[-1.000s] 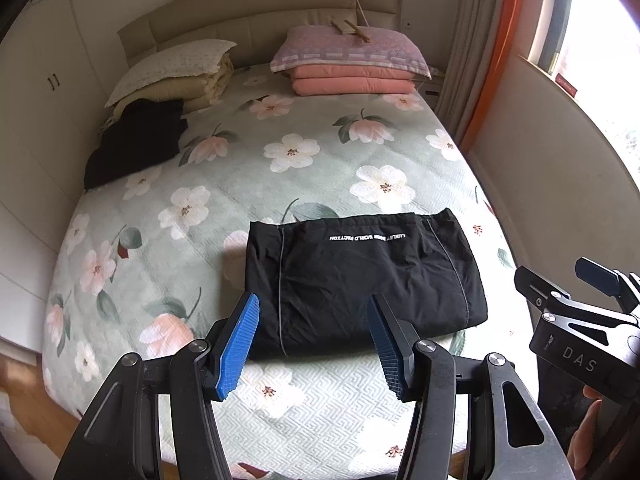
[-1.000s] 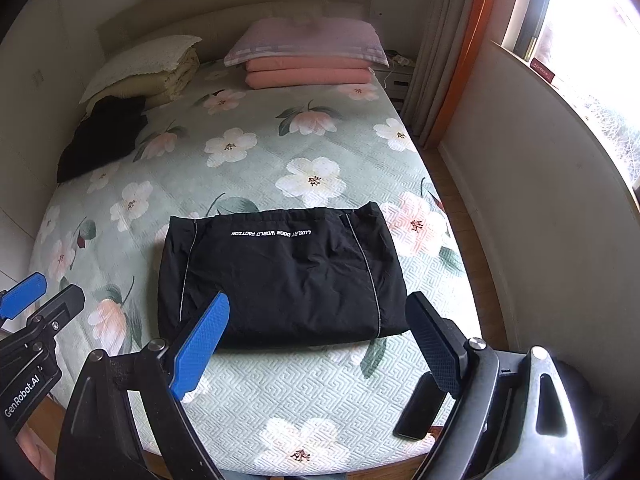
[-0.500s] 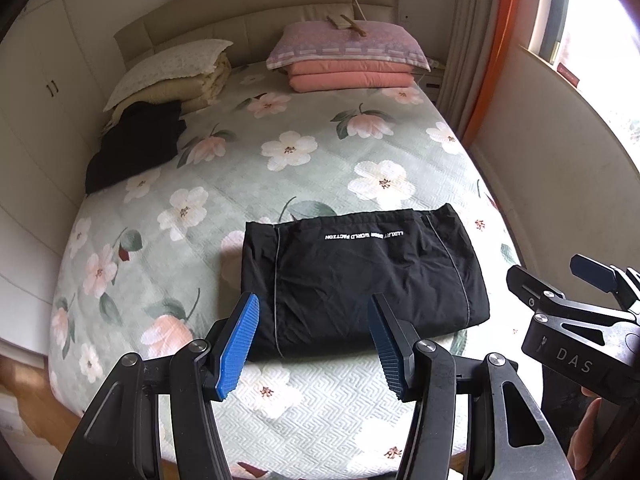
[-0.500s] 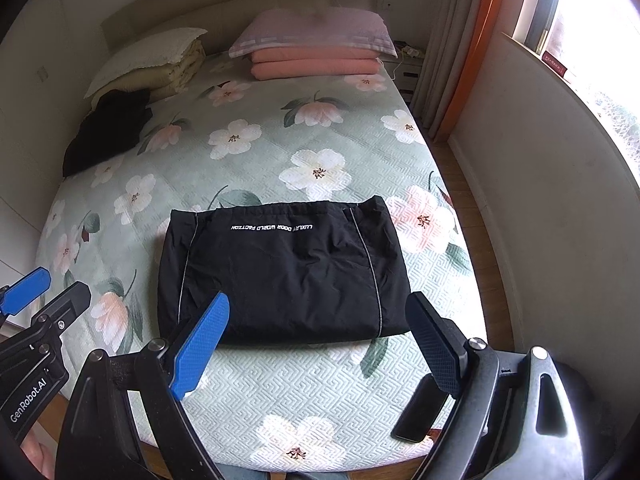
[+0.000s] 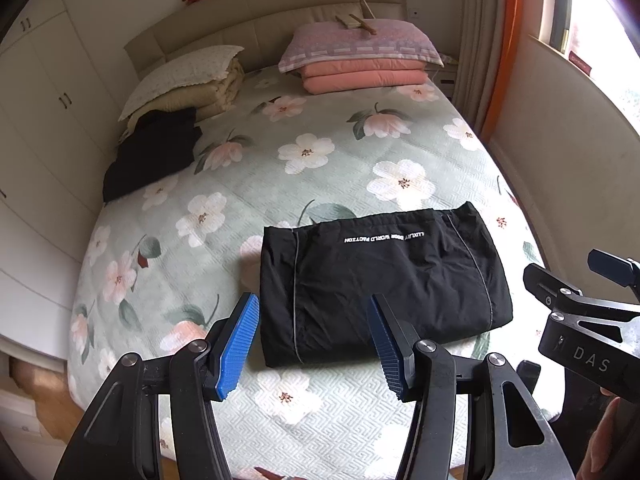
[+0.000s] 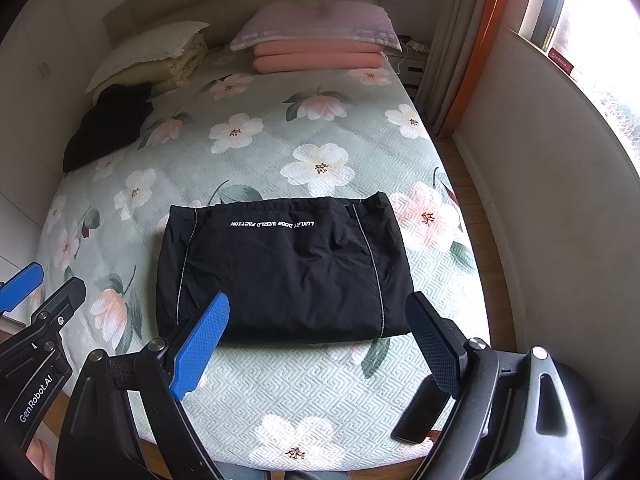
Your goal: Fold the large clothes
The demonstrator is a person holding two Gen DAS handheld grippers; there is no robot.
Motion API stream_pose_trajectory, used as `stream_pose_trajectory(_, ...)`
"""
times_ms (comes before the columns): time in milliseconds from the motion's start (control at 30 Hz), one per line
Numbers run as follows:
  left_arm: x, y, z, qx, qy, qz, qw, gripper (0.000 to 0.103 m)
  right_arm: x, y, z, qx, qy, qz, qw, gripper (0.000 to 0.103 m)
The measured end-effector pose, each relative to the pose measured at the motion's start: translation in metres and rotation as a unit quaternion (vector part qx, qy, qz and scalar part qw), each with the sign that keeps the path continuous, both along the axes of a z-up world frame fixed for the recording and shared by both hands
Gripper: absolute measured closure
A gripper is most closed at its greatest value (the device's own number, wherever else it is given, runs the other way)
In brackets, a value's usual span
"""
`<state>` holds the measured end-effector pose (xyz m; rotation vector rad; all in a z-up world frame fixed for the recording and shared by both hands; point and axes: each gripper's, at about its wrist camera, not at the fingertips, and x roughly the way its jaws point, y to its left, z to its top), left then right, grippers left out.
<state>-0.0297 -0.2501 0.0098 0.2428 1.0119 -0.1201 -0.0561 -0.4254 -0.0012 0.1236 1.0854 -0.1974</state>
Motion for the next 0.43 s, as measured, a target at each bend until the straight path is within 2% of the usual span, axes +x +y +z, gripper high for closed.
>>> stream_pose_trajectory(133,0.0014,0.0020,-0.0021,0.007,-0.001,0.006,1.0000,0.039,0.0010,-0.0013,-0.0022,0.002,0.004,-0.001,1.000,0.012)
stream_pose_trajectory(233,0.0015,0.0023,-0.0044,0.003,0.004,0.008,1.0000,0.039,0.0015,-0.0015,-0.0049,0.003,0.007,-0.001,1.000,0.012)
stream_pose_trajectory(367,-0.0005,0.0064,-0.0015,-0.002,-0.014,0.020,0.9997,0.039,0.0010,0.0002,-0.0065,0.002,0.008,0.003,1.000,0.012)
stream_pose_trajectory(433,0.0009,0.0089,-0.0022,-0.011,-0.004,0.022,0.9997,0.039,-0.0004,0.0017,-0.0066,0.000,0.008,0.005,1.000,0.012)
